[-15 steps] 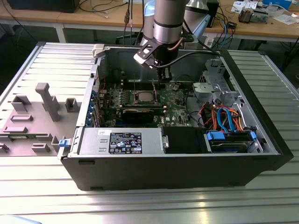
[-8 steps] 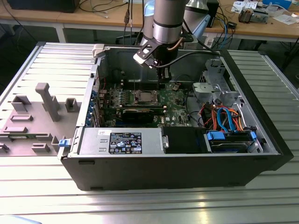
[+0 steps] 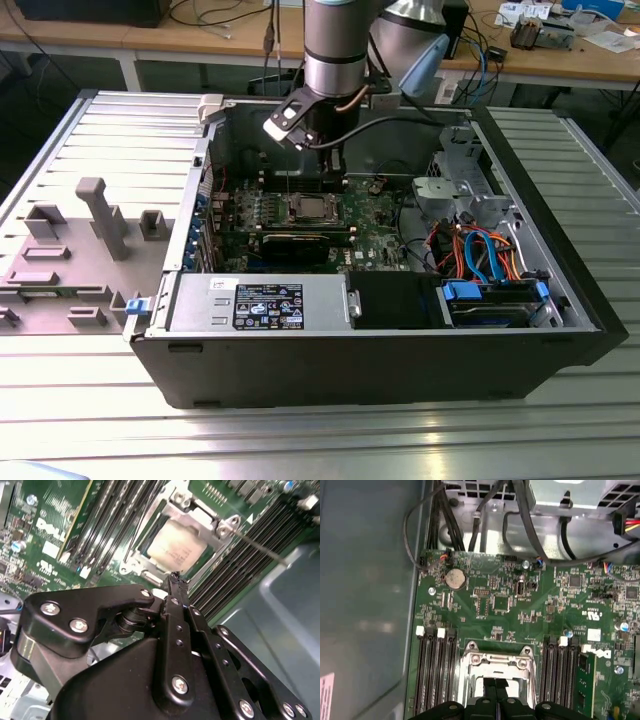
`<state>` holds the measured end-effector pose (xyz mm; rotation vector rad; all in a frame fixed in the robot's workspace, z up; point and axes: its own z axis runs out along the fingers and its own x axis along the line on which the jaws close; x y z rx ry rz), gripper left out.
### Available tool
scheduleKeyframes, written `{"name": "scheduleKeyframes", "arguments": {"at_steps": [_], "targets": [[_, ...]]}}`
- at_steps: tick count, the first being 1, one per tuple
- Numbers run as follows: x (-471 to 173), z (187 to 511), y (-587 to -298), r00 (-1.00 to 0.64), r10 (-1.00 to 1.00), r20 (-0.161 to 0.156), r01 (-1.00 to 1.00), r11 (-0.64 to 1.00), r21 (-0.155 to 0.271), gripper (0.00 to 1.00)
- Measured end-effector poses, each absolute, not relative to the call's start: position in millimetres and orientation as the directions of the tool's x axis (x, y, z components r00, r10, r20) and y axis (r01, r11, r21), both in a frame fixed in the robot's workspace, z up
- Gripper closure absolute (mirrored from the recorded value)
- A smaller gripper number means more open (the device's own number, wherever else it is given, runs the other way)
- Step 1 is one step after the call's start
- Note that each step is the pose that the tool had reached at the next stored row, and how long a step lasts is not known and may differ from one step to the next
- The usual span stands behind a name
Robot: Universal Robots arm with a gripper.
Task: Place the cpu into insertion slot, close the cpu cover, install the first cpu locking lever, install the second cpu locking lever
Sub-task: 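Close the cpu cover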
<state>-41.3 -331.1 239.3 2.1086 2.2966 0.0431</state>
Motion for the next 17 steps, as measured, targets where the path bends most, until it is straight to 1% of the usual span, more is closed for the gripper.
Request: {"name": "scheduleKeyframes", "arguments": {"at_steps": [17], "targets": [[-77,227,-331,-0.085,0.996,0.002,0.996,0.085,0.036,0.89]]}}
